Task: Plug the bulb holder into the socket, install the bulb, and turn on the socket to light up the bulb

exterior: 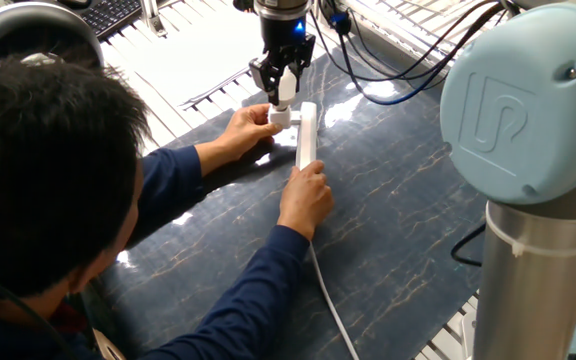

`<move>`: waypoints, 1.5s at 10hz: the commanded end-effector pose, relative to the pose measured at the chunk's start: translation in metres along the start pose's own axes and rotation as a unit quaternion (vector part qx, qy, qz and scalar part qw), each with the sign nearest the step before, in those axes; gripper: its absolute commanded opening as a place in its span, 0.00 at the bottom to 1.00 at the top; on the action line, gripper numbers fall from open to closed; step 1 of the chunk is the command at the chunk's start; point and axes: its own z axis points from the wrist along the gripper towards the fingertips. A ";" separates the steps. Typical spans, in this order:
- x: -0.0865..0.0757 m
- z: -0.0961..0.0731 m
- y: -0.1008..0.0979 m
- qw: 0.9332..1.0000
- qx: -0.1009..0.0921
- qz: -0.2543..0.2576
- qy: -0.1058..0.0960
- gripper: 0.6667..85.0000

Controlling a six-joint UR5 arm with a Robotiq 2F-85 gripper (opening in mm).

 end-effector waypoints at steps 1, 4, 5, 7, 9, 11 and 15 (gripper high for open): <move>-0.007 -0.002 0.007 1.000 -0.016 -0.011 -0.015 0.60; -0.011 -0.002 0.009 0.999 -0.016 -0.018 -0.024 0.73; -0.011 -0.002 0.008 0.999 -0.016 -0.021 -0.023 0.74; -0.011 -0.001 0.003 0.999 -0.009 -0.045 -0.026 0.74; -0.013 -0.002 -0.017 0.994 0.028 -0.100 -0.029 0.74; -0.021 -0.006 -0.039 0.984 0.076 -0.159 -0.038 0.74; -0.029 -0.019 -0.045 0.964 0.117 -0.234 -0.041 0.74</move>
